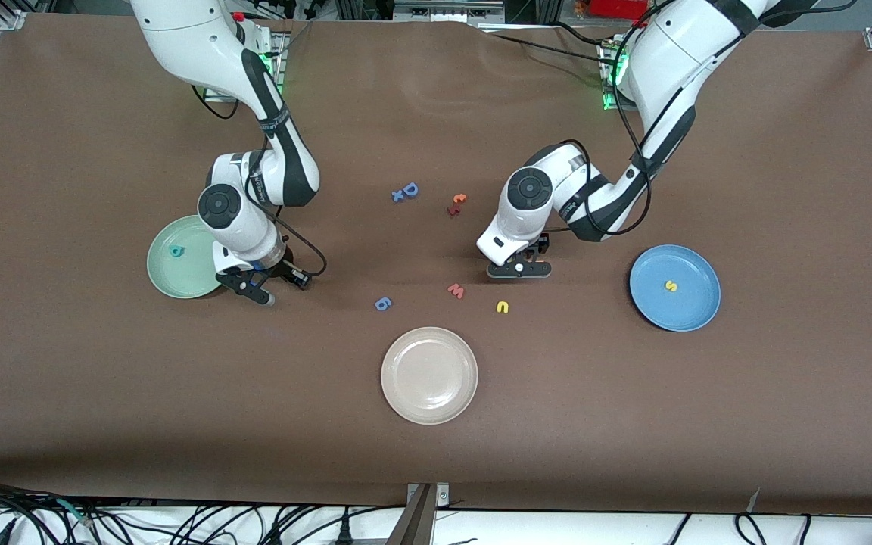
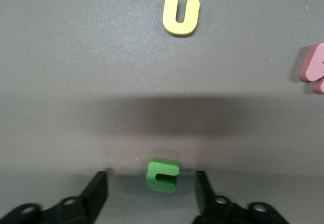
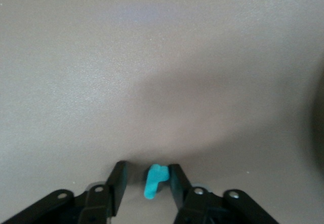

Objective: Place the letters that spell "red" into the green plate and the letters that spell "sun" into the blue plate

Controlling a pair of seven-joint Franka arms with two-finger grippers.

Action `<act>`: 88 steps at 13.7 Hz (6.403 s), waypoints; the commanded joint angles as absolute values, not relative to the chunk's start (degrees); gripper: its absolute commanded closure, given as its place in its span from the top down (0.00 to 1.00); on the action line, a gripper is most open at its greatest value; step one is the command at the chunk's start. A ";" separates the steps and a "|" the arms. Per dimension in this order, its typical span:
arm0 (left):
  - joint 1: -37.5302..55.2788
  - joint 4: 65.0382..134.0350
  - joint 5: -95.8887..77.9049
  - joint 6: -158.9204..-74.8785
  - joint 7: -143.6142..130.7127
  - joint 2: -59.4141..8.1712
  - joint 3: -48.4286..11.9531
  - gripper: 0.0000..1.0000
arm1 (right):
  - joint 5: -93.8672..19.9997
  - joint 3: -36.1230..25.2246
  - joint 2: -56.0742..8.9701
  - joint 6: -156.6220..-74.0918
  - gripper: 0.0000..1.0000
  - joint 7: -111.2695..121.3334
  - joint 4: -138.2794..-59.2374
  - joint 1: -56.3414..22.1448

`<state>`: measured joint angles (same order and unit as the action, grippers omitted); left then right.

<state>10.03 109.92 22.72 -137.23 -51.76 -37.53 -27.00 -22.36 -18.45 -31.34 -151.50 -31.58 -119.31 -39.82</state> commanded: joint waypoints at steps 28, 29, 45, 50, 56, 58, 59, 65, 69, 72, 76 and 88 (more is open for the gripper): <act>9.85 107.05 25.05 -136.76 -54.14 -39.20 -26.54 0.19 | -11.60 -41.48 -17.05 -118.38 0.00 -5.10 -119.70 -39.29; 9.58 106.96 25.05 -136.41 -53.97 -39.03 -26.54 0.19 | -11.60 -41.48 -17.40 -118.82 0.00 -5.10 -119.88 -39.29; -3.59 92.90 21.01 -112.59 -37.46 -37.27 -26.98 0.20 | -11.60 -42.98 -13.81 -95.12 0.99 -7.02 -102.24 -39.29; -9.39 93.16 21.01 -107.14 -33.32 -37.44 -26.90 0.20 | -8.97 -42.63 -9.49 -86.06 0.99 -8.53 -89.41 -39.90; -15.20 93.43 21.44 -103.62 -32.52 -38.05 -26.54 0.24 | -5.80 -42.63 -9.58 -83.58 0.99 -8.35 -80.42 -39.81; -15.91 93.69 21.97 -103.54 -31.91 -38.76 -26.54 0.80 | -5.71 -42.98 -9.49 -83.58 1.00 -8.44 -80.24 -39.81; -15.91 93.69 21.97 -103.36 -32.34 -38.67 -26.54 1.00 | -5.71 -43.07 -9.32 -83.58 1.00 -8.44 -80.16 -39.81; -11.36 92.64 20.83 -102.30 -36.21 -38.23 -28.56 1.00 | -5.81 -33.72 -8.53 -82.44 1.00 -12.46 -76.65 -30.81; -3.19 92.90 15.12 -111.43 -45.85 -38.49 -28.56 1.00 | -0.88 -10.69 -5.28 -82.88 1.00 -13.89 -77.34 -10.78; -0.45 92.81 15.64 -115.39 -45.53 -38.76 -28.56 1.00 | -0.88 -2.29 -2.73 -84.45 0.99 -12.84 -80.84 -1.51; 2.46 93.08 18.18 -123.74 -45.26 -39.64 -28.30 1.00 | -0.88 -3.43 -1.85 -84.99 1.00 -12.04 -82.44 -1.58; 5.18 87.37 18.98 -123.22 -33.23 -44.73 -28.04 0.99 | -0.79 -4.92 -0.88 -83.50 1.00 -13.01 -82.71 -1.58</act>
